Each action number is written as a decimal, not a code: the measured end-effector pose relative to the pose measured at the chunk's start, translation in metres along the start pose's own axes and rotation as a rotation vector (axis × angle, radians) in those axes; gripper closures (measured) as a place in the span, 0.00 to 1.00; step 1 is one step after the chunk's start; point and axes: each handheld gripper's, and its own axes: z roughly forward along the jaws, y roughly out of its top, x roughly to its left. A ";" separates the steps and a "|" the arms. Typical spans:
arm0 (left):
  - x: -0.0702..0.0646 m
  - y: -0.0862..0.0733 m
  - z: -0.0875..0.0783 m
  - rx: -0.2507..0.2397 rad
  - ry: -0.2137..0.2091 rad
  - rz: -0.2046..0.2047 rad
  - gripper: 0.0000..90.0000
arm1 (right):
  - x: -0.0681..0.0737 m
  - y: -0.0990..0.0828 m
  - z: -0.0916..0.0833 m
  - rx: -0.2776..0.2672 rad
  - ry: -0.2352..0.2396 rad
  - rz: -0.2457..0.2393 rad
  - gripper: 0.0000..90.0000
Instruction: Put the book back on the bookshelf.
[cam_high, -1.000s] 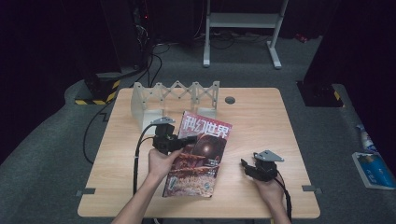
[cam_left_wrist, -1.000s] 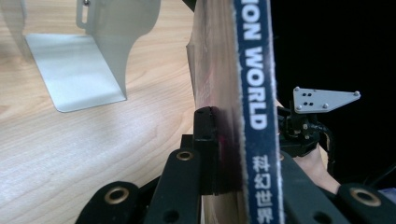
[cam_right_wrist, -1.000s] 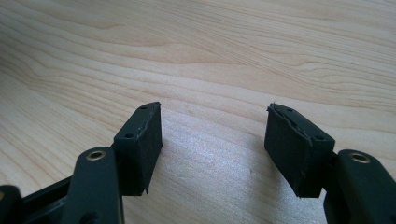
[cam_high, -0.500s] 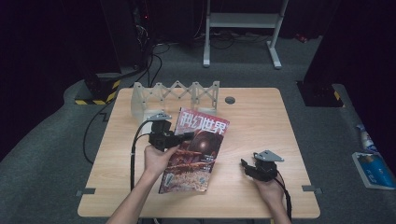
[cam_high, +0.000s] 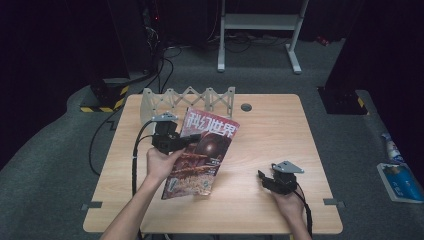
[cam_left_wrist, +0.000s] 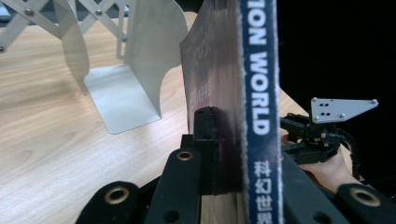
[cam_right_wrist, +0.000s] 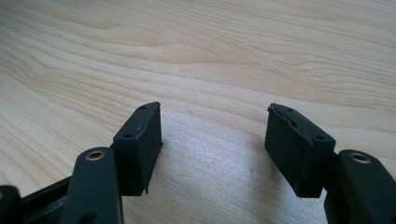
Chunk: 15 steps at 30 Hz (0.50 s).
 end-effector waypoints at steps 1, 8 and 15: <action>0.001 0.001 -0.001 0.001 0.002 -0.001 0.93 | 0.000 0.000 0.000 0.000 0.000 -0.001 0.41; 0.002 0.006 -0.004 0.009 0.026 0.015 0.93 | 0.000 0.000 0.000 0.000 0.000 -0.002 0.41; 0.004 0.014 -0.007 0.012 0.052 0.033 0.93 | 0.000 0.000 0.000 0.000 0.000 -0.001 0.41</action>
